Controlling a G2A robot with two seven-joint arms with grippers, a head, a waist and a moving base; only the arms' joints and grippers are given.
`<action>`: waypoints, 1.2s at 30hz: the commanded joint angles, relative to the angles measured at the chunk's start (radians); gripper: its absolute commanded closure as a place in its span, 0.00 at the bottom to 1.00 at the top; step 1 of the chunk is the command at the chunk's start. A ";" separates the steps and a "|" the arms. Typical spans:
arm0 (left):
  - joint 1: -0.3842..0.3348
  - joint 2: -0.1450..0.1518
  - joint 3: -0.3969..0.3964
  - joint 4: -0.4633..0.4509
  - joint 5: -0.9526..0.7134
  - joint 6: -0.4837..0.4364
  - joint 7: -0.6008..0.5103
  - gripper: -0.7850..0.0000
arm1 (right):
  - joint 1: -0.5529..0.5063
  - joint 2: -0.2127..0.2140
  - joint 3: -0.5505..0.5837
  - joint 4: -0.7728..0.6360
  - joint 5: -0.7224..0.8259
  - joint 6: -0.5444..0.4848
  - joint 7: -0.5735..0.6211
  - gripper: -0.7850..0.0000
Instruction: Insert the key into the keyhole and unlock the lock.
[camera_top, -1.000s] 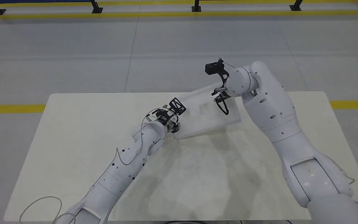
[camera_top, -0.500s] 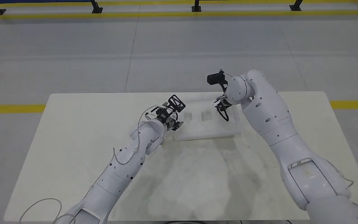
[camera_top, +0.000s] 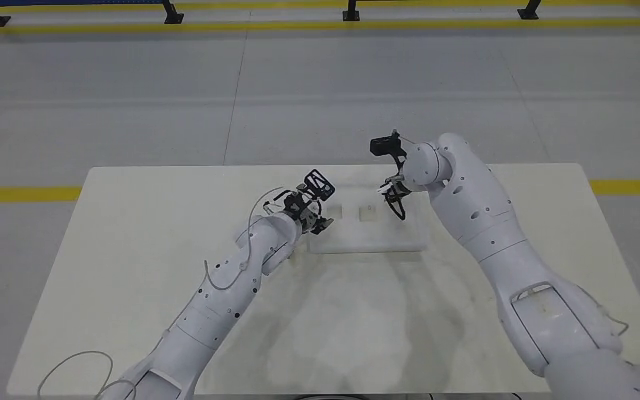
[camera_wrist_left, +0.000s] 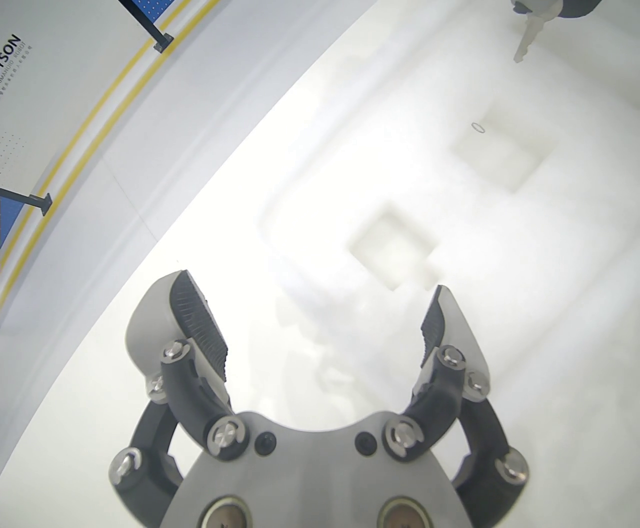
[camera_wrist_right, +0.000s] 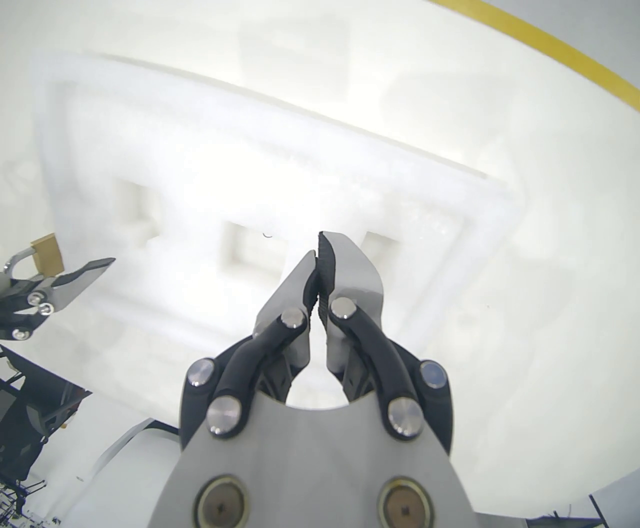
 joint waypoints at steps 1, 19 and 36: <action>-0.001 -0.001 -0.002 0.006 -0.006 0.003 0.001 0.00 | -0.003 0.001 0.005 0.006 0.004 -0.004 -0.008 1.00; 0.020 0.005 -0.081 -0.072 -0.073 0.039 0.017 0.00 | -0.075 0.048 0.223 -0.110 0.197 -0.036 -0.074 1.00; 0.176 0.040 -0.267 -0.330 -0.216 -0.011 -0.034 0.00 | -0.386 0.111 0.566 -0.326 0.707 -0.232 -0.173 1.00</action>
